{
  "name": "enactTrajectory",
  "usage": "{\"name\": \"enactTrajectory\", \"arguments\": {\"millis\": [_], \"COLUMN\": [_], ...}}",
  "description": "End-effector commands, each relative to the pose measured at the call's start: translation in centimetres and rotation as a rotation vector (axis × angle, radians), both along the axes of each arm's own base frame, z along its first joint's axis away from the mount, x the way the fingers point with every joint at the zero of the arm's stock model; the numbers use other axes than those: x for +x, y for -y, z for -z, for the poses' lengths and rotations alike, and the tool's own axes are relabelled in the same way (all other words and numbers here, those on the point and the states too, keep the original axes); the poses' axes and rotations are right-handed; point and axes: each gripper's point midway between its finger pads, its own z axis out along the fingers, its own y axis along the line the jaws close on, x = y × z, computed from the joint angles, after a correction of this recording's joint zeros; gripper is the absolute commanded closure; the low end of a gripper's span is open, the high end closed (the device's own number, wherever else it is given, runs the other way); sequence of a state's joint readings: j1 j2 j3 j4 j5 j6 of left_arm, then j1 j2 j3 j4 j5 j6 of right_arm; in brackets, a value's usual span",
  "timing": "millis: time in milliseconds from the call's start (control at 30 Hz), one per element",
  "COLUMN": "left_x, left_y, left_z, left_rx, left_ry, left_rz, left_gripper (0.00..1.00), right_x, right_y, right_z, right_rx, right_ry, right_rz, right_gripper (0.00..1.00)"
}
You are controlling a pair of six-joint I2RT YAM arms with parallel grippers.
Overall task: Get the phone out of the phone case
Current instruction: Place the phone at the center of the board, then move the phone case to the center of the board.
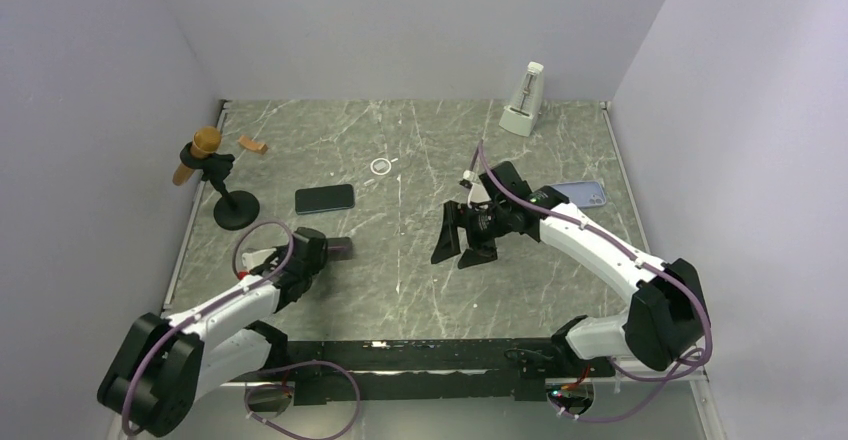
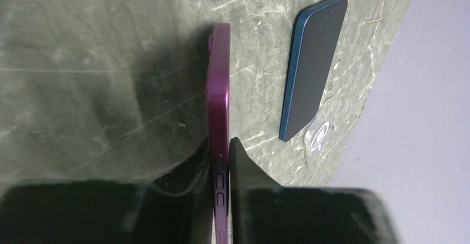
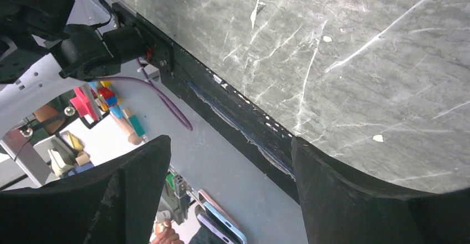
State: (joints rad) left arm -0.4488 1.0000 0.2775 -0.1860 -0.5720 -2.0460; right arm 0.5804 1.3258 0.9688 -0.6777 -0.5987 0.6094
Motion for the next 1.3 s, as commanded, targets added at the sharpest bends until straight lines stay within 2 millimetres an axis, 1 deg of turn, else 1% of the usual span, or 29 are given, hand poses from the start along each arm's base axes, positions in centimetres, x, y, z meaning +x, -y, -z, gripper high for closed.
{"name": "enactTrajectory", "arguments": {"millis": [0,33,100,133,167,200,233,300,400,500,533,667,733,800,833,867,900,933,1000,1033,1067,1100,1133,1233,1267], "left_x": [2.9,3.0,3.1,3.0,2.9,2.9,2.8,2.2,1.4,-0.6,-0.9,-1.1,1.4,5.0,6.7,8.3,10.2,11.7,14.3,15.5,16.8,17.9,19.0,21.6,22.4], "left_y": [1.2,1.5,2.0,2.2,2.4,2.6,2.8,3.0,4.2,5.2,5.5,6.6,7.3,8.2,8.9,9.6,10.9,12.1,14.1,14.7,15.3,15.8,16.3,17.4,17.7], "left_z": [-2.2,-2.0,-1.9,-1.8,-1.8,-2.2,-2.5,-2.8,-3.3,-3.6,-4.1,-6.5,-9.4,-12.1,-13.4,-14.1,-15.2,-15.9,-15.9,-15.5,-14.3,-13.7,-13.5,-11.9,-11.5], "left_rx": [-0.098,-0.103,-0.112,-0.116,-0.118,-0.118,-0.121,-0.135,-0.167,-0.189,-0.174,-0.04,0.106,0.354,0.464,0.596,0.683,0.768,0.919,0.984,1.029,1.067,1.106,1.169,1.167], "left_ry": [0.093,0.084,0.054,0.041,0.035,0.04,0.037,0.003,-0.033,-0.128,-0.143,-0.182,-0.103,0.012,0.054,0.081,0.134,0.172,0.216,0.219,0.206,0.205,0.219,0.227,0.223], "left_rz": [-0.046,-0.034,-0.022,-0.012,0.001,0.016,0.027,0.042,0.11,0.191,0.23,0.44,0.565,0.753,0.841,0.951,1.041,1.144,1.33,1.397,1.46,1.514,1.562,1.691,1.716], "left_gripper": [0.75,0.65,0.39,0.34,0.21,0.07,0.01,0.01,0.01,0.01,0.01,0.01,0.02,0.06,0.06,0.07,0.09,0.12,0.18,0.2,0.2,0.19,0.19,0.17,0.17], "right_x": [0.3,0.4,0.7,0.8,0.9,1.1,1.2,1.5,1.8,2.1,2.2,2.7,3.0,3.4,3.7,4.0,4.3,4.5,4.9,5.1,5.3,5.5,5.4,5.0,4.8], "right_y": [0.1,0.0,-0.2,-0.3,-0.3,-0.4,-0.4,-0.4,-0.1,0.4,0.6,1.5,2.1,2.5,2.7,2.9,3.0,3.3,3.8,4.2,4.6,4.8,5.0,5.4,5.6], "right_z": [0.1,0.1,0.0,0.0,-0.1,-0.1,-0.1,-0.1,0.0,0.0,0.1,0.3,0.4,0.3,0.2,0.0,-0.3,-0.4,-1.0,-1.6,-2.1,-2.7,-3.0,-3.4,-3.5], "right_rx": [-0.013,-0.013,-0.011,-0.012,-0.014,-0.016,-0.016,-0.021,-0.02,-0.013,-0.012,-0.009,-0.017,-0.032,-0.037,-0.046,-0.053,-0.069,-0.109,-0.132,-0.15,-0.161,-0.168,-0.169,-0.168], "right_ry": [0.01,0.009,0.01,0.009,0.009,0.007,0.006,0.003,-0.003,-0.012,-0.012,-0.02,-0.018,-0.01,-0.008,-0.004,0.005,0.008,0.017,0.029,0.046,0.067,0.076,0.068,0.065], "right_rz": [0.009,0.009,0.009,0.008,0.005,0.004,0.0,-0.003,0.003,0.015,0.02,0.05,0.064,0.073,0.076,0.078,0.077,0.073,0.067,0.066,0.064,0.059,0.058,0.072,0.078], "right_gripper": [0.17,0.17,0.17,0.17,0.17,0.17,0.17,0.17,0.17,0.17,0.17,0.17,0.17,0.17,0.17,0.17,0.17,0.17,0.17,0.17,0.17,0.17,0.17,0.16,0.16]}}
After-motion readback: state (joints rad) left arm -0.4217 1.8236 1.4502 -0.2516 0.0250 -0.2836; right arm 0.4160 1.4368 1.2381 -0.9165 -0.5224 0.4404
